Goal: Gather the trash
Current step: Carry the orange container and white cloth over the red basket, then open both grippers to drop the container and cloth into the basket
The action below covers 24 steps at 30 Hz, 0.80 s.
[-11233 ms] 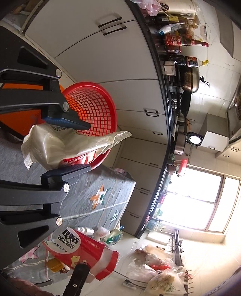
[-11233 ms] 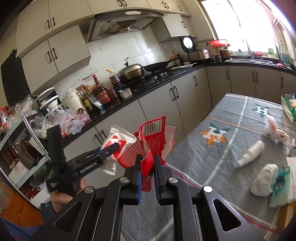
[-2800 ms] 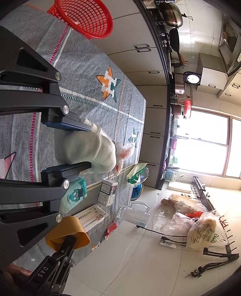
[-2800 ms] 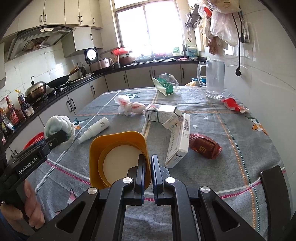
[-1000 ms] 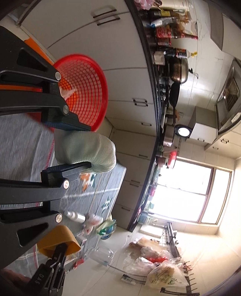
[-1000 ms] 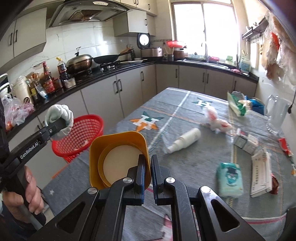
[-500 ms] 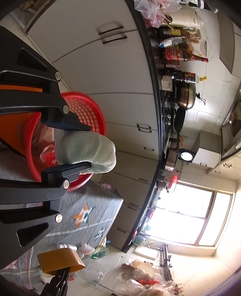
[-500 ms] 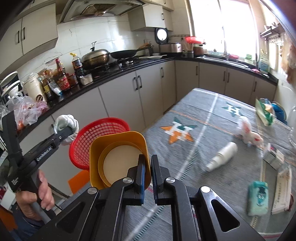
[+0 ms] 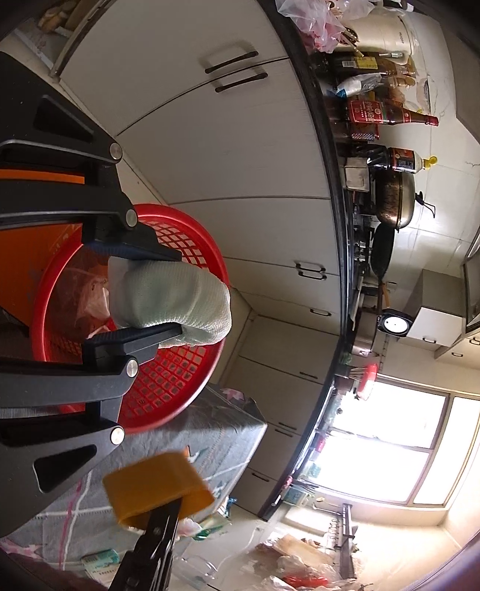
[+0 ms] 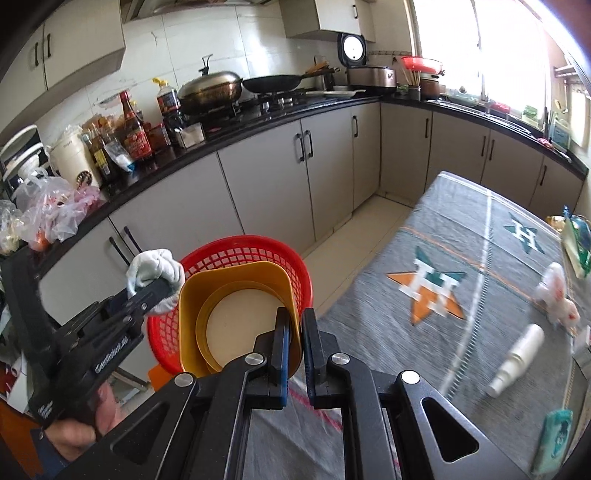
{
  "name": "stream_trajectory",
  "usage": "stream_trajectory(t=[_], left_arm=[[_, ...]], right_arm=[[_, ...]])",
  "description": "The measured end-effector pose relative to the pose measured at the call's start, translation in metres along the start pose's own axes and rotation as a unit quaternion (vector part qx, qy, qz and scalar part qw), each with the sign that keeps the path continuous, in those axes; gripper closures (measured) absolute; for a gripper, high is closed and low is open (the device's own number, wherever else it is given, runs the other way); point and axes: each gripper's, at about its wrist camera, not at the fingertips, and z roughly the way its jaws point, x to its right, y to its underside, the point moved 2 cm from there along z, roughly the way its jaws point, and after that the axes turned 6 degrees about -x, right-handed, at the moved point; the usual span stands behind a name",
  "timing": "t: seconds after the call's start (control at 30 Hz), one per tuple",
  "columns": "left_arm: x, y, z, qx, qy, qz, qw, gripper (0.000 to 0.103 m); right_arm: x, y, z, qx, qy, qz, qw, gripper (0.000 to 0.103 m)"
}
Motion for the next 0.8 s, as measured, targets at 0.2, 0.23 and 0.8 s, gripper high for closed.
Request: stream_trajectory(t=[0.2, 0.23, 0.8], left_arm=[[-0.004, 0.001, 0.011, -0.012, -0.007, 0.006, 0.9999, 0.072], [-0.004, 0.001, 0.014, -0.015, -0.007, 0.008, 0.9998, 0.072], [-0.002, 0.002, 0.014, -0.014, -0.015, 0.004, 0.9998, 0.053]], right_arm=[[-0.004, -0.012, 0.036, -0.023, 0.003, 0.002, 1.000, 0.095], [-0.004, -0.014, 0.041, -0.027, 0.002, 0.002, 1.000, 0.094], [-0.012, -0.018, 0.054, -0.018, 0.011, -0.019, 1.000, 0.073]])
